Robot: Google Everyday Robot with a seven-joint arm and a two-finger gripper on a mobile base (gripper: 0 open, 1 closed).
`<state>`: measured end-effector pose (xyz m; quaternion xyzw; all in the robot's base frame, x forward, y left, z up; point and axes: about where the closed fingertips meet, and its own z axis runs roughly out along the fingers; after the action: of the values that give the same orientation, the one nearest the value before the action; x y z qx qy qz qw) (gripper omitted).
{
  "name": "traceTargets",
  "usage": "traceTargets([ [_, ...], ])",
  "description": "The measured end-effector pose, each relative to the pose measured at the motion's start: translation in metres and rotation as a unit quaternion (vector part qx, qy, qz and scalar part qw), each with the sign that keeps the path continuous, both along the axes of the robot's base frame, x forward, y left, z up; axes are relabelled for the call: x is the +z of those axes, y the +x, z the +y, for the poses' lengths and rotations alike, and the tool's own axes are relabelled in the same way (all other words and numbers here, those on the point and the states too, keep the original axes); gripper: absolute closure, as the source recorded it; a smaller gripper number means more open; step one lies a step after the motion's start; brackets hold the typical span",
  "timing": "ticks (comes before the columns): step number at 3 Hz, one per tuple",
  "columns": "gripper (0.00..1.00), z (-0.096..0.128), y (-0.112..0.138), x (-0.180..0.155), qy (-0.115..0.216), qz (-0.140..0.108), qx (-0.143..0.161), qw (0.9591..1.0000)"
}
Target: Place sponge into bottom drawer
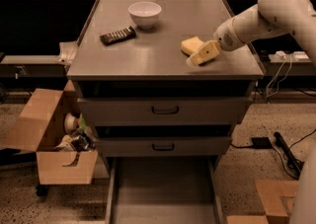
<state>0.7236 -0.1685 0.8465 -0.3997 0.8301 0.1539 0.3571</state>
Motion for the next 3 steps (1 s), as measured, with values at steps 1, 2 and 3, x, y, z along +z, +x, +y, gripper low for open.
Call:
traceTargets([
  [1,0.19,0.008,0.006,-0.005,0.009,-0.003,-0.008,0.9999],
  [2,0.41,0.015,0.01,-0.009,0.022,-0.004,-0.013,0.9997],
  [3,0.72,0.029,0.005,-0.003,0.037,-0.012,0.001,0.9993],
])
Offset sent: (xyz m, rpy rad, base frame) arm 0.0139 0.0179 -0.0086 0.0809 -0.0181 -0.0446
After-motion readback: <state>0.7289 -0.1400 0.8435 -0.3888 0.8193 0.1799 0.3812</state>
